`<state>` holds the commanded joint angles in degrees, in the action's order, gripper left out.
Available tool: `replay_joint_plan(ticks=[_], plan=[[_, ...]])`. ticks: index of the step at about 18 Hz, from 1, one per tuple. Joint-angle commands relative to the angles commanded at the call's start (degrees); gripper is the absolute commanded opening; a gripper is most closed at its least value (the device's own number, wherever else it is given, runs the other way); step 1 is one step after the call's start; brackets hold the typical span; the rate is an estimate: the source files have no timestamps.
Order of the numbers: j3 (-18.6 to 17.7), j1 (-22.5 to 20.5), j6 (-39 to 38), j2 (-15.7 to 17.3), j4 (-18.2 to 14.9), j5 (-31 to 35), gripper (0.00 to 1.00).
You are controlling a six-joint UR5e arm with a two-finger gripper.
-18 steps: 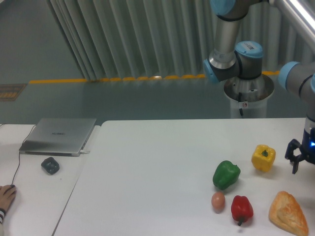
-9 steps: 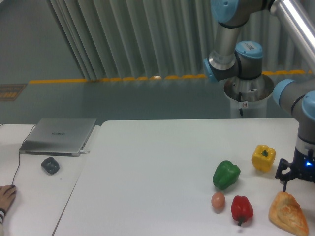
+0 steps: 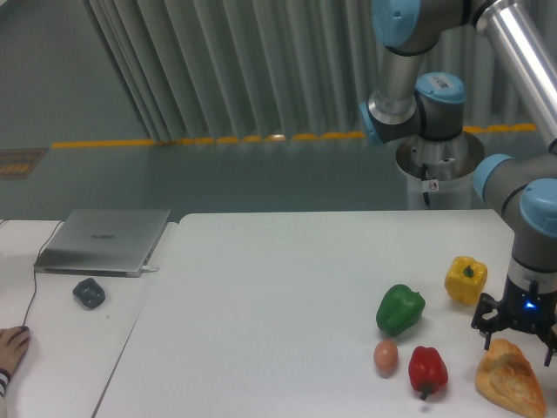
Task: Place the triangular bread in the basket
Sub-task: 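Lower the gripper onto the bread loaf and close on it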
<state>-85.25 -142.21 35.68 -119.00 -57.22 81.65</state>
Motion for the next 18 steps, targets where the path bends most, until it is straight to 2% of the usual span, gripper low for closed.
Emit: replay_joint_plan(ticks=[12,18], plan=[[0.88,0.00,0.70,-1.58,0.00,0.18,1.00],[0.79,0.18,0.79,-1.93,0.00,0.26,0.86]])
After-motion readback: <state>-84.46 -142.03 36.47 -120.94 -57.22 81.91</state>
